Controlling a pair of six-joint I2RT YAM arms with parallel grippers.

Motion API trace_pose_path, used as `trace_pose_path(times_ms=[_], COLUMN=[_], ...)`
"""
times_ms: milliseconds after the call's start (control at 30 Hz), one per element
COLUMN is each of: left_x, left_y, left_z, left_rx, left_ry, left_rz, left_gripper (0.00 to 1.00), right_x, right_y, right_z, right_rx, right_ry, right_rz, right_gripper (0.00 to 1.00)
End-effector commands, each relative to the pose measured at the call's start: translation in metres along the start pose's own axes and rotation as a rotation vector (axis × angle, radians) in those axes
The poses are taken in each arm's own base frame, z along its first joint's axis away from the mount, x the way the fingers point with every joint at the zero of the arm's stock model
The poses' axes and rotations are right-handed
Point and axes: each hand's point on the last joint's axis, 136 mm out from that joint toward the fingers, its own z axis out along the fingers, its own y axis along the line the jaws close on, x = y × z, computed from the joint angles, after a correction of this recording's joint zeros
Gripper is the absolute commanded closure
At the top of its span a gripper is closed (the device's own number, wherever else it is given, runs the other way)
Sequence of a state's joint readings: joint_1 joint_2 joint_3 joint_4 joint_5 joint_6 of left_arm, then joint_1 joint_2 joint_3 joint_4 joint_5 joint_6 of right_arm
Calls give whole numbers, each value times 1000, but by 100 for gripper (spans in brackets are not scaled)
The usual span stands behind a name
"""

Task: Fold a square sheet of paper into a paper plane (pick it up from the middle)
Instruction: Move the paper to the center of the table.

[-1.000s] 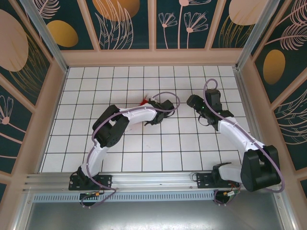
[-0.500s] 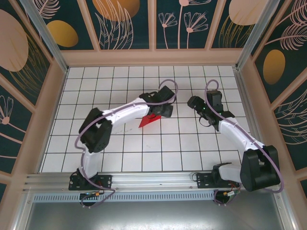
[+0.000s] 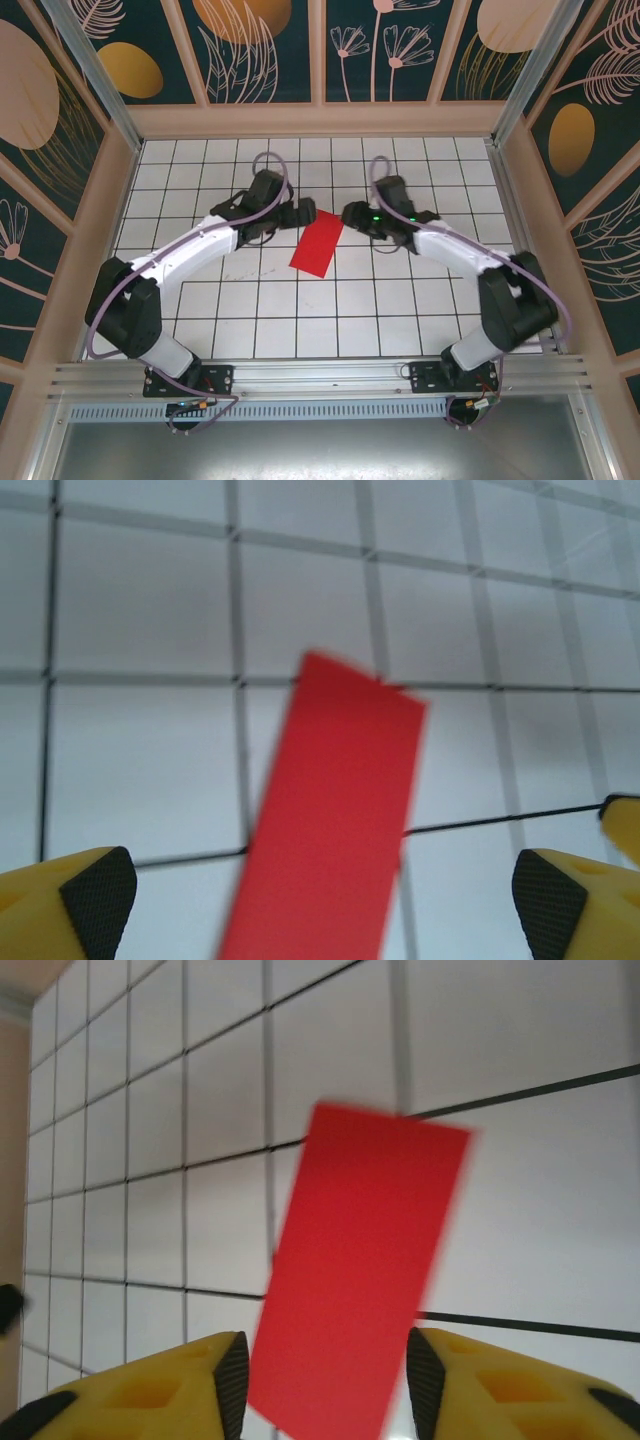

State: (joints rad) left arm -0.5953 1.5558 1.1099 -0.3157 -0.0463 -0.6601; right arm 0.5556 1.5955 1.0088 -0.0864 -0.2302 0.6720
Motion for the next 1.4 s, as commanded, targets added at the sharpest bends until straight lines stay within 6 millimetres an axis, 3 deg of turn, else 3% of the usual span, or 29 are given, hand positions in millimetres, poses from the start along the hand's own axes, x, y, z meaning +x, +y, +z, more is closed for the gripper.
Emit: trace_pose_path(times_ms=[0, 100, 200, 433, 600, 800, 900, 1000, 1133, 1200, 1267, 1367], left_x=[6, 22, 29, 32, 34, 35, 34, 33, 34, 35, 36, 38], left_y=[25, 52, 66, 76, 71, 62, 54, 44, 21, 5, -11, -31], left_z=[-7, -5, -7, -6, -2, 2, 2, 2, 4, 5, 7, 12], left_rx=[-44, -89, -108, -112, -88, -34, 12, 68, 197, 289, 372, 449], left_ry=[-31, -7, -1, 2, 16, 30, 27, 27, 48, 69, 93, 123], left_rz=[-81, -134, -157, -179, -155, -146, -151, -157, -155, -150, -144, -124], left_gripper=[1, 1, 1, 2, 1, 1, 1, 2, 6, 9, 14, 23], right_x=[25, 49, 61, 90, 116, 146, 139, 117, 81, 64, 53, 56], right_y=[40, 53, 56, 30, 3, -47, -45, -11, 25, 21, 4, -15], right_z=[39, 76, 97, 117, 115, 83, 69, 57, 23, 7, -5, -17], right_rx=[-70, -65, -54, -6, 39, 83, 38, -77, -186, -171, -123, -75], right_ry=[102, 186, 230, 335, 440, 593, 593, 499, 315, 236, 182, 135], right_rz=[-54, -85, -95, -123, -230, -463, -462, -422, -299, -199, -97, -11], right_gripper=[60, 65, 67, 68, 68, 66, 66, 64, 49, 44, 41, 36])
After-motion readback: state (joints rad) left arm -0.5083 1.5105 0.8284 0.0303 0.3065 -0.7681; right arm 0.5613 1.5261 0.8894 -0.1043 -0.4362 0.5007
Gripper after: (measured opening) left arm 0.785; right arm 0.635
